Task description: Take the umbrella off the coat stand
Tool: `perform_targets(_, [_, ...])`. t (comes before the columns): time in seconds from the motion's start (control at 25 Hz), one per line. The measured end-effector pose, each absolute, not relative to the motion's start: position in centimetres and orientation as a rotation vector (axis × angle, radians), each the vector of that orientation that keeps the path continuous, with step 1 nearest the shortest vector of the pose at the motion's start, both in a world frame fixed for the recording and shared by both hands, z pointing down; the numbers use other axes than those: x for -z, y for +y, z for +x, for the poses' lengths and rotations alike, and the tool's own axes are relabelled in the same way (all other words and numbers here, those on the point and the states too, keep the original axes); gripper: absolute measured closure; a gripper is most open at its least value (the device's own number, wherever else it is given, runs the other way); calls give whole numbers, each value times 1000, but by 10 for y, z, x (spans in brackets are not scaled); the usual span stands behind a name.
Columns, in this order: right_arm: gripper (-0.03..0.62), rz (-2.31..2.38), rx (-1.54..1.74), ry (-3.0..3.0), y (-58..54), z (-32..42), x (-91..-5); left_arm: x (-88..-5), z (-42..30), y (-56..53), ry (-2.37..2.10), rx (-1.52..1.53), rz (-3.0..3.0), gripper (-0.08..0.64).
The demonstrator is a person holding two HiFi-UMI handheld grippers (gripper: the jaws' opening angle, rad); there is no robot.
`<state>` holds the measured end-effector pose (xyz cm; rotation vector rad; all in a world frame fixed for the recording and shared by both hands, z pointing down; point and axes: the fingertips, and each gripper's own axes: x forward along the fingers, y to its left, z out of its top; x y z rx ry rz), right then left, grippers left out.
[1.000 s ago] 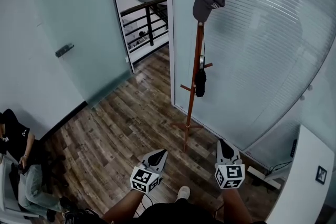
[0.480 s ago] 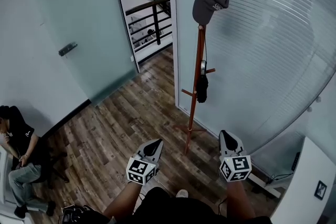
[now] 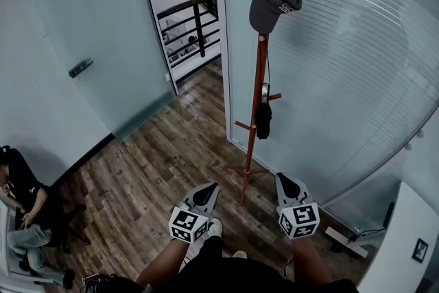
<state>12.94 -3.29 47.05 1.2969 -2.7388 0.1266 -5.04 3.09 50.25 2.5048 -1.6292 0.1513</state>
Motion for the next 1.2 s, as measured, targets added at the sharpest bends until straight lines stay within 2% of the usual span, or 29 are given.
perform_targets(0.56, [586,1375,-109,-2625,-121,67,-479,-503,-92,-74,-1526,-116,2568,549])
perform_targets(1.2, [586,1530,-147,-2513,-167,47,-509,-514,-106,-150,-1350,-122,2659,549])
